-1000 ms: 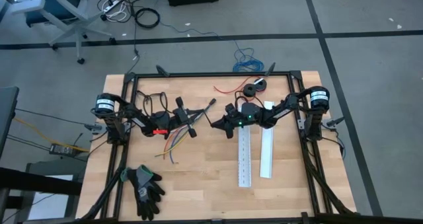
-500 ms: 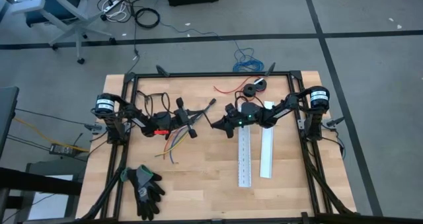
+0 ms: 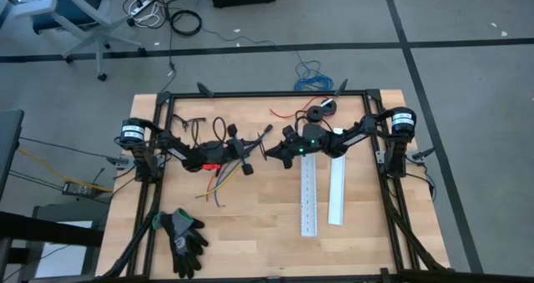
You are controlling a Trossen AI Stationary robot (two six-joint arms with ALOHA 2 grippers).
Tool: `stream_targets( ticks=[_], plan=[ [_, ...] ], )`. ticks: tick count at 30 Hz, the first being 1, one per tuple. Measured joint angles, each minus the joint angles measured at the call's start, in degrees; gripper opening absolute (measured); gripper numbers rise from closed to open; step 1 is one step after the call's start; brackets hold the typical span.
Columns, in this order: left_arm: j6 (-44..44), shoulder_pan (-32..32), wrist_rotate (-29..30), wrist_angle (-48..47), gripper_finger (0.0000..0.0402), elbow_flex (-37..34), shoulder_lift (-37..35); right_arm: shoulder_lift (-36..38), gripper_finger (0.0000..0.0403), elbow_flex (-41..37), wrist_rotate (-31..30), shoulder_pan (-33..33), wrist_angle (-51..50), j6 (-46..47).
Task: Ziptie cables
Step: Wrap the cable wires with the black zip tie
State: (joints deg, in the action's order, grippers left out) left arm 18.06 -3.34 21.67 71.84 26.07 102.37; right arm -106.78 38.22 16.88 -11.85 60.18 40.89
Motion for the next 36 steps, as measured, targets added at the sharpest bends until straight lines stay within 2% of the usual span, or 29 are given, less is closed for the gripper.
stream_targets(
  ticks=[5,12,17,26,32,36],
  plan=[
    [-0.04,0.80,0.15,-0.47,0.0000,0.01,-0.02,0.00,0.0000,-0.02,0.37,-1.66,0.28,-0.19],
    [-0.26,0.91,-0.35,-0.66,0.0000,0.01,-0.02,0.00,0.0000,0.42,5.53,-2.17,0.63,-1.95],
    [-0.64,0.90,-0.40,-0.71,0.0000,0.01,-0.02,0.00,0.0006,0.42,6.32,-2.20,0.80,-3.60],
    [-4.97,0.90,-2.76,-0.41,0.0000,-1.81,-0.02,0.00,0.0076,0.43,9.24,-2.08,0.73,-8.01],
    [-7.57,1.42,-2.56,4.63,0.0000,-5.44,0.00,0.00,0.0117,-0.17,12.37,-3.11,-0.34,-7.27],
    [-7.65,2.28,-2.50,7.57,0.0000,-7.28,0.00,0.00,0.0124,-0.27,12.70,-4.31,-6.12,-2.80]
  ],
)
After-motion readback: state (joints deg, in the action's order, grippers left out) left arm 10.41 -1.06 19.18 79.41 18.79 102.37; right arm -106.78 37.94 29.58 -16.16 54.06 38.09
